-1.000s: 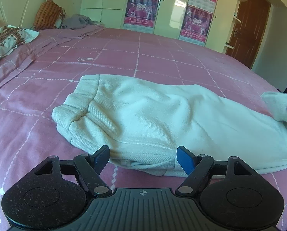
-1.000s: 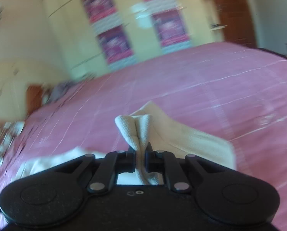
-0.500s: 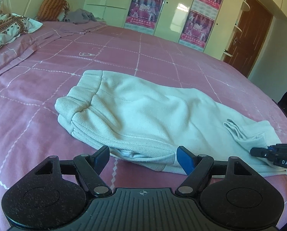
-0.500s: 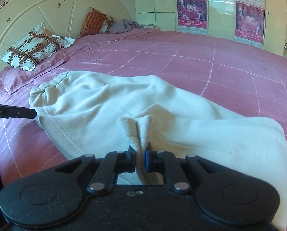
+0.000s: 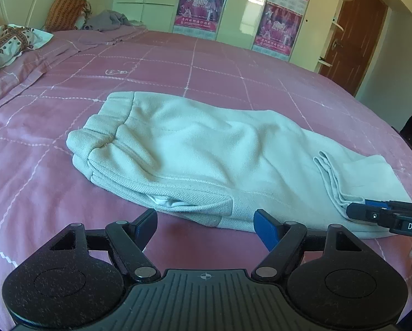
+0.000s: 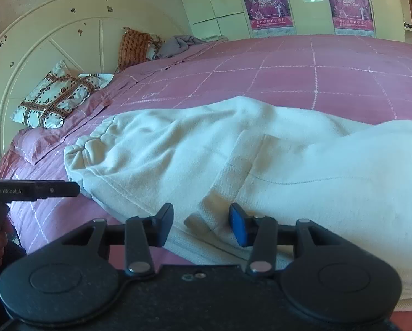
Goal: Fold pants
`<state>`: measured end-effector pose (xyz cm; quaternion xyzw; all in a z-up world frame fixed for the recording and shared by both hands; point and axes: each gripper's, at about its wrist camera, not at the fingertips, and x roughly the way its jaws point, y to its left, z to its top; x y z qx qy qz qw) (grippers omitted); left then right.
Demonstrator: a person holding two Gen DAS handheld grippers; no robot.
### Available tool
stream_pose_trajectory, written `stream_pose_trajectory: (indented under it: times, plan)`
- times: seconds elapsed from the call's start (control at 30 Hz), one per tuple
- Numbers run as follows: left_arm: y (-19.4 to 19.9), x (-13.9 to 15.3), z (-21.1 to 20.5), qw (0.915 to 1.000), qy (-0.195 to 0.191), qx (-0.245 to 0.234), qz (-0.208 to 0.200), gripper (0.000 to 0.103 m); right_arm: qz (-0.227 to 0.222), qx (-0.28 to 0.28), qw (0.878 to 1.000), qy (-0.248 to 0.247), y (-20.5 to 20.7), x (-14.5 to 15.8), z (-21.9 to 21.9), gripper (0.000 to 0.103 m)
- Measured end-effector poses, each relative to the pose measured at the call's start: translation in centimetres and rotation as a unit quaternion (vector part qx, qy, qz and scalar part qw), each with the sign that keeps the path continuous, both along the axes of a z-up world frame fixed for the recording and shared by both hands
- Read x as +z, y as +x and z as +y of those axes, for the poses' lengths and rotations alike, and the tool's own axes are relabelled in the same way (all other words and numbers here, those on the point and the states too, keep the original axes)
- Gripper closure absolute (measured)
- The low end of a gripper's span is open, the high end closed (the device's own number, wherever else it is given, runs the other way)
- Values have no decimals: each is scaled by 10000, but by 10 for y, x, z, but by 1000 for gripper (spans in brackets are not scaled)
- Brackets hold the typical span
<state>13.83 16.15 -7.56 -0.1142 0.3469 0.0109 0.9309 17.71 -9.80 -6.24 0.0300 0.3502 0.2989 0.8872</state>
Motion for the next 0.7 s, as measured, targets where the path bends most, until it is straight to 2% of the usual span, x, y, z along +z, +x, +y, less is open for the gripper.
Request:
stream_pose_trajectory:
  times: [0.43,0.57,0.6,0.67,0.7]
  plan:
    - [-9,0,-16,9996,228,-8,178,27,-133,-96,9993,330,-7,10,-10,61]
    - [-9,-1,-16,9995,248,-1,197,27,-245,-445,9978,427,-4,13,-19,60]
    - [-9,-1,-16,9995,263,-3,202,27,-123,-538,9976,414,0,9,-19,62]
    - [-8,0,-18,9993,307,-11,191,27,545,-240,9969,518,13,-9,-9,60]
    - [-9,3,-19,9996,279,9,91,27,586,-184,9974,391,13,-12,-3,60]
